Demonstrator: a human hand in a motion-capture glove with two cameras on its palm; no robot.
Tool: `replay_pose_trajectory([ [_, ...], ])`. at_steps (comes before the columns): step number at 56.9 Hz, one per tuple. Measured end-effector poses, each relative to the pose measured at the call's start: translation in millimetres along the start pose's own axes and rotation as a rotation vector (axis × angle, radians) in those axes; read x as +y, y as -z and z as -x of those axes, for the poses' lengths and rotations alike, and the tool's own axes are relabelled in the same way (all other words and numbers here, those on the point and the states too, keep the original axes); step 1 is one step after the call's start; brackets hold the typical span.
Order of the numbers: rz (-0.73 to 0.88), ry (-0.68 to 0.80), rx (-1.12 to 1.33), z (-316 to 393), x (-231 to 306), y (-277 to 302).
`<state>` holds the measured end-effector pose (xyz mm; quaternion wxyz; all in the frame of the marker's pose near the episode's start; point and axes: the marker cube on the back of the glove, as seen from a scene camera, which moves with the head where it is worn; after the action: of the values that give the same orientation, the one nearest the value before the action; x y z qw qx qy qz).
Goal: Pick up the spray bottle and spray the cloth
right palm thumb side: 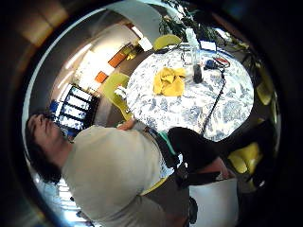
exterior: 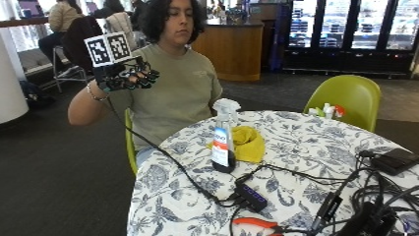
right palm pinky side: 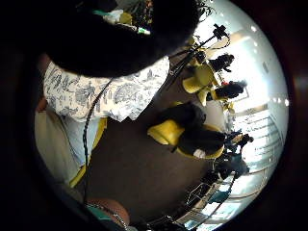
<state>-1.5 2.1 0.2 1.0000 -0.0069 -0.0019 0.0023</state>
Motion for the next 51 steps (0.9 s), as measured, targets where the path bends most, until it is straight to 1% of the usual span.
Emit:
replay_pose_trajectory([
  [6, 0.022, -0.005, 0.005, -0.2, 0.6, -1.0],
  [28, 0.014, -0.026, -0.007, -8.7, -5.5, -1.1],
  [36, -0.009, -0.072, -0.121, -17.7, -13.8, -15.9],
  [42, -0.003, -0.133, -0.250, -28.6, -25.4, -38.8],
  [51, -0.017, -0.170, -0.438, -34.6, -44.9, -73.6],
])
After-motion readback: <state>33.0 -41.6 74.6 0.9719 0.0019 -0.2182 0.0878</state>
